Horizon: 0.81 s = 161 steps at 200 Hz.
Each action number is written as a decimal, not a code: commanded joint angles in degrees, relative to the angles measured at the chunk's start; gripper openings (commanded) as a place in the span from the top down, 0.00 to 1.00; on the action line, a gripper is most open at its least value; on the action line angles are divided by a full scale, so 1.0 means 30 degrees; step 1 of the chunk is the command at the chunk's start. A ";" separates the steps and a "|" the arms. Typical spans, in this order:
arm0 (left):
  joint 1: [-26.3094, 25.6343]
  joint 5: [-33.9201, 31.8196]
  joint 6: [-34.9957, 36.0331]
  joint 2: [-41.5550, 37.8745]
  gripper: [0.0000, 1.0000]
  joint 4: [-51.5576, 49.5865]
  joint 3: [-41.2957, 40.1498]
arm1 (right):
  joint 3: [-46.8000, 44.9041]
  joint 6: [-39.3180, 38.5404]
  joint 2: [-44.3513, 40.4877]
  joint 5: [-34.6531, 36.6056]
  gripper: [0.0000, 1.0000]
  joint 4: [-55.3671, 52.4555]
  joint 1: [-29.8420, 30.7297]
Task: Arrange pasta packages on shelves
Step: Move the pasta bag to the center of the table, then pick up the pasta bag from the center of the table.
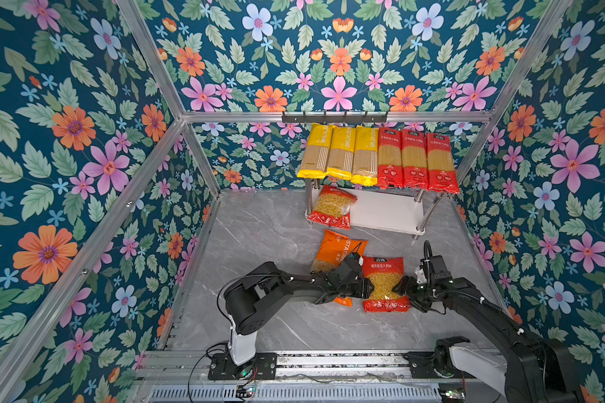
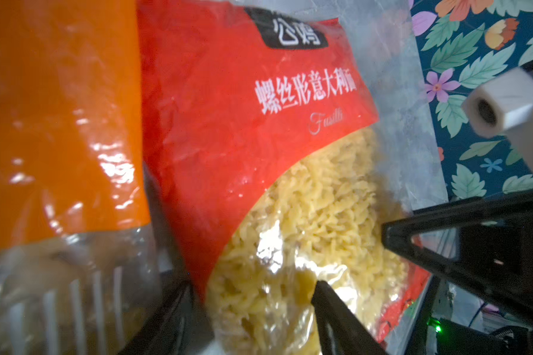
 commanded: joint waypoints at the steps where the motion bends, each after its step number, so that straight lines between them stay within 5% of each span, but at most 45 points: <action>1: 0.0218 0.0375 -0.0428 0.0443 0.38 0.0060 0.0177 | -0.0090 0.0891 0.0365 -0.2172 0.37 0.2801 0.0108; 66: 0.1033 0.1437 -0.1028 0.0798 0.57 0.2078 0.0486 | -0.0204 0.2148 -0.0572 -0.3532 0.67 0.4872 0.0122; 96: 0.1034 0.1709 -0.1159 0.0434 0.73 0.2451 0.0428 | -0.0282 0.2650 -0.1785 -0.3239 0.77 0.4897 0.0123; 161: 0.1618 0.1985 0.0104 -0.0863 0.87 0.1573 0.1083 | 0.0673 0.2124 -0.3343 -0.2758 0.94 0.4620 0.0122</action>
